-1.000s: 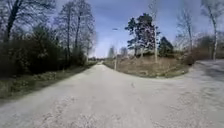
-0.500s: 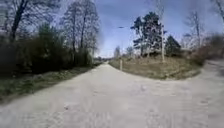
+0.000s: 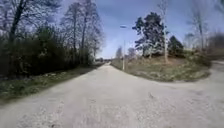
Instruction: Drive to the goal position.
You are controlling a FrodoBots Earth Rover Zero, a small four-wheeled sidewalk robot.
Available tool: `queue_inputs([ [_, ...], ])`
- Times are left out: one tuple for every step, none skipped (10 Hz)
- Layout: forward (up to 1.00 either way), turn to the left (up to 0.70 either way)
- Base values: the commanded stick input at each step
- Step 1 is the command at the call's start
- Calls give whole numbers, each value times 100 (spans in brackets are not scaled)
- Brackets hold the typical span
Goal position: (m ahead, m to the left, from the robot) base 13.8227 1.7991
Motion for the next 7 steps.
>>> queue_inputs([
  [85,0],
  [85,0],
  [85,0],
  [85,0],
  [85,0],
  [85,0],
  [85,0],
])
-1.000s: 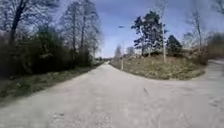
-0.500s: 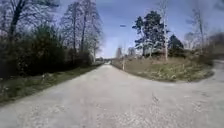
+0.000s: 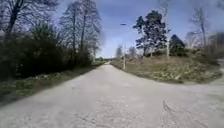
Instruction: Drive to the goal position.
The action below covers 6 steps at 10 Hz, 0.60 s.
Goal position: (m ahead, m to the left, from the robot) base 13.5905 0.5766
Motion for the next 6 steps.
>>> queue_inputs([
  [85,0],
  [85,0],
  [85,0],
  [85,0],
  [85,0],
  [85,0],
])
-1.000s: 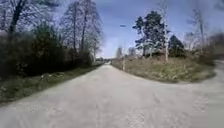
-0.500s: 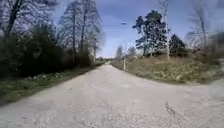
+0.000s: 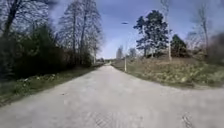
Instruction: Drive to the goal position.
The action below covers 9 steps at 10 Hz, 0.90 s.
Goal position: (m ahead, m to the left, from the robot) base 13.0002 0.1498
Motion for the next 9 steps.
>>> queue_inputs([
  [85,0],
  [85,0],
  [85,0],
  [85,0],
  [85,0],
  [85,0],
  [85,0],
  [85,0],
  [85,0],
])
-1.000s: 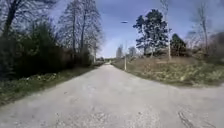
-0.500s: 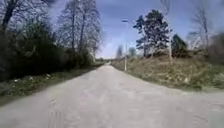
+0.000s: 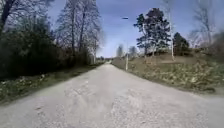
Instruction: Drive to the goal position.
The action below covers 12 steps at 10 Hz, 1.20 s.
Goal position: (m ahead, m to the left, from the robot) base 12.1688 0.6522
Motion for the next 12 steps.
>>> queue_inputs([
  [85,0],
  [85,0],
  [85,0],
  [85,0],
  [85,0],
  [85,0],
  [85,0],
  [85,0],
  [85,0],
  [85,0],
  [85,0],
  [85,0],
])
